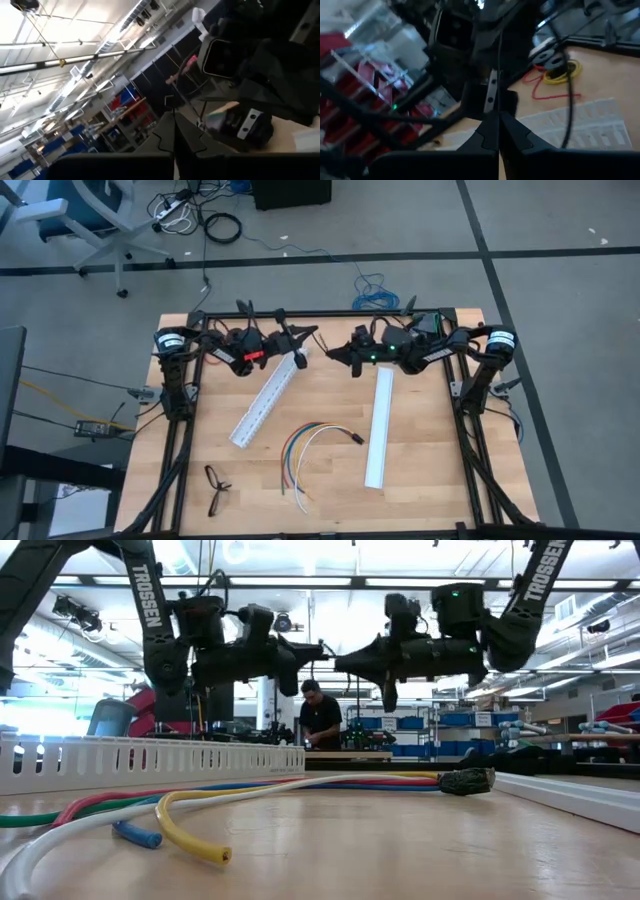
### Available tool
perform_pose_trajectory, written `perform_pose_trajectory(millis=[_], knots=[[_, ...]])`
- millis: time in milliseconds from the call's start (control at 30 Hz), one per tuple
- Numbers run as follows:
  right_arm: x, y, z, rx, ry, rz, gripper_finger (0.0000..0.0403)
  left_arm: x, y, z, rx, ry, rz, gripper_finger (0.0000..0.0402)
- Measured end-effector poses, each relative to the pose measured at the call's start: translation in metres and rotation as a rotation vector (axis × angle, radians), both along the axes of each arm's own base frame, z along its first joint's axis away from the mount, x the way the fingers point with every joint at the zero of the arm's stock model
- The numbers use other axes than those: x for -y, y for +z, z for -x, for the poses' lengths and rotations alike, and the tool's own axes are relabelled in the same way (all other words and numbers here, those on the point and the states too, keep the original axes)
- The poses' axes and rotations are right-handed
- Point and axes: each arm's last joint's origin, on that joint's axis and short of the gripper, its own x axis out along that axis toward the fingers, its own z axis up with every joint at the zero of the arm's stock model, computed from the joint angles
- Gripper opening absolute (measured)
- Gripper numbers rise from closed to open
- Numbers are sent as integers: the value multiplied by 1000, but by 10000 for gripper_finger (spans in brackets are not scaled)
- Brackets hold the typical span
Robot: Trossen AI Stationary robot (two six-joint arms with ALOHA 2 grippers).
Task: Ziptie cables
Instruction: Wrap the cable wires together using the black zip tie
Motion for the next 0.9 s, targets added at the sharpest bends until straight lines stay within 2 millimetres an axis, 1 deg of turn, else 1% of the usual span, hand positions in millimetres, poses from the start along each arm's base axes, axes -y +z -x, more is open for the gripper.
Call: perform_pose_trajectory(millis=[67,133,333,500,633,900], knots=[[0,-3,7,23,-21,-15,0,0,-1,0,-7,0,2,1],[0,-2,9,46,-28,-19,0,0,1,-1,1,-3,-2,1],[-3,2,3,51,7,-7,0,3,12,-12,47,-49,-23,1],[-3,3,3,57,13,8,0,3,17,-16,67,-56,-23,1],[-5,9,3,114,25,53,0,3,17,-16,67,-50,-19,1],[-6,9,3,117,26,54,0,3,17,-16,69,-47,-18,1]])
